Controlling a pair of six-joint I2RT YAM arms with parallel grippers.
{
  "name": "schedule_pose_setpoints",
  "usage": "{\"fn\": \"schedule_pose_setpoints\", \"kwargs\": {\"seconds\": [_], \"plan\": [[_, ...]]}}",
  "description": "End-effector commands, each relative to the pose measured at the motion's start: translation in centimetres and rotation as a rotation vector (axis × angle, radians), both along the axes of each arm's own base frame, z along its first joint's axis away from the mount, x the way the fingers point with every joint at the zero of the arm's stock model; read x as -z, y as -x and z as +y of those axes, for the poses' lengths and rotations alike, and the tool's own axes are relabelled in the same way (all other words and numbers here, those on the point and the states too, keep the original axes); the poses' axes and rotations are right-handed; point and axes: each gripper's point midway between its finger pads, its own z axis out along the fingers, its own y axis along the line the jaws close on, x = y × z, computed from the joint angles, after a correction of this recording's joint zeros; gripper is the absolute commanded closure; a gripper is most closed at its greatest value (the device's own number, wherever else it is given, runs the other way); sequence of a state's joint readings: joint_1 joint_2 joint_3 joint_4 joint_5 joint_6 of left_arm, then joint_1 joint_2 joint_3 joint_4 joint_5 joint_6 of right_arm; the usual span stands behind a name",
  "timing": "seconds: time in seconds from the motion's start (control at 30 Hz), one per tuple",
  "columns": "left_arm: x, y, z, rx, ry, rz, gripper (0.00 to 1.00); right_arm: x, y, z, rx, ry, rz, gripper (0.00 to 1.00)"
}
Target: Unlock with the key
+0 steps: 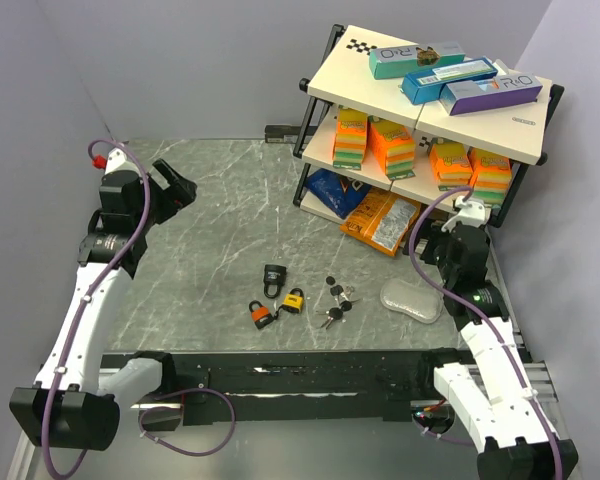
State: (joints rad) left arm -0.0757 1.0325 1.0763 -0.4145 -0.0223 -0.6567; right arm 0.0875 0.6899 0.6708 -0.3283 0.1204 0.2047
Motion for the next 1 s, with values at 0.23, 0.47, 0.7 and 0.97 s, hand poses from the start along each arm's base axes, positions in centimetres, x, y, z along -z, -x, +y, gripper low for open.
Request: {"fn": "schedule_pose_setpoints", "kwargs": {"seconds": [0.23,0.47,0.7,0.97], "plan": [[-1.1,0.8,-0.7,0.050,-0.002,-0.089,0.01,-3.7,-0.6,3.5,-0.249,0.067,0.000,0.12],[1.4,0.5,-8.6,0.280,-0.050,0.007,0.06,-1.3,-0.9,10.8,-0.507,0.142,0.128,0.18],[4.4,2.5,-17.6,0.418,0.154,0.050,0.05,5.3,0.0,17.4,-0.695,0.147,0.350,0.23],[6.1,2.8,-18.1,0.405,0.146,0.107,0.01,11.3,2.0,20.7,-0.789,0.219,0.485,0.29]]}}
